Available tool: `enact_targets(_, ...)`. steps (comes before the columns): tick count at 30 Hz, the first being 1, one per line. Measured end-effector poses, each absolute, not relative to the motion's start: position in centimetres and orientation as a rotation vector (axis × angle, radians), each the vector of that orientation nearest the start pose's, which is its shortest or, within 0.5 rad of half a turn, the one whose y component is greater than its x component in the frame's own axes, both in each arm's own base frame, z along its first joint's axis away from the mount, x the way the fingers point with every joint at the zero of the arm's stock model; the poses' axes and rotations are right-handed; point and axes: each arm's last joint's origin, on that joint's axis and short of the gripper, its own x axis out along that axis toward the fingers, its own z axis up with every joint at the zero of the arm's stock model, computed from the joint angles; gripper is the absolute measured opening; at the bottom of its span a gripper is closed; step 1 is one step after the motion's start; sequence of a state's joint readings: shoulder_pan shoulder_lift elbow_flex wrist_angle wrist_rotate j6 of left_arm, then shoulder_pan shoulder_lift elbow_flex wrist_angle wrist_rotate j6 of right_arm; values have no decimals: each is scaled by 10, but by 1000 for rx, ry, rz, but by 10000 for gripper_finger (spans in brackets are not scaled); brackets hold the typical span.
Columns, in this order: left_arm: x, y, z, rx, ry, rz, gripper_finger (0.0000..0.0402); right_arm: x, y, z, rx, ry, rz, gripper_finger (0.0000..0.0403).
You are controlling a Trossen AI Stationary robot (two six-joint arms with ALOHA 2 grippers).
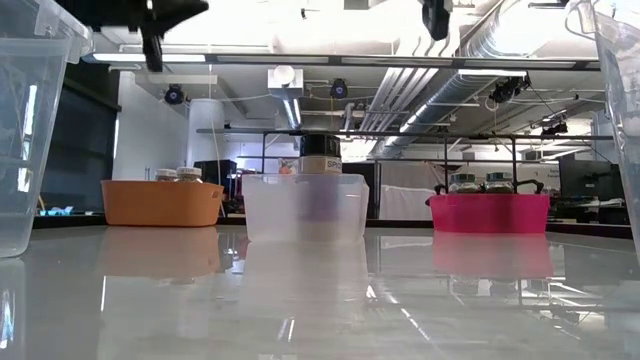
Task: Sort spices by type
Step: Return to Home Position
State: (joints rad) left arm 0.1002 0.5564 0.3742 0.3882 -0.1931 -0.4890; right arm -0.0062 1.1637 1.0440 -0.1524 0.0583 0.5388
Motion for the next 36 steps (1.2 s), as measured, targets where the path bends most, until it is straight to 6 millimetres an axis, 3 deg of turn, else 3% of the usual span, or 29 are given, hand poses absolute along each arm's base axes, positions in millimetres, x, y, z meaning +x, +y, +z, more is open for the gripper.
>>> enact_targets(10, 135, 9, 204, -597, -274, 301, 0, 256, -24, 339, 565, 297, 5, 0)
enact_targets(22, 134, 9, 194, -515, -233, 320, 0, 246, -24, 332, 464, 403, 116, 0)
enact_targets(26, 134, 10, 194, -515, -237, 331, 0, 224, -19, 319, 492, 388, 147, 0)
enact_targets(30, 134, 10, 194, -516, -236, 328, 0, 186, -12, 304, 542, 344, 135, 0)
enact_targets(34, 134, 10, 194, -515, -235, 328, 0, 154, -7, 299, 498, 124, 108, 0)
enact_targets(36, 134, 10, 194, -515, -235, 328, 0, 146, -6, 295, 392, 8, 116, 0)
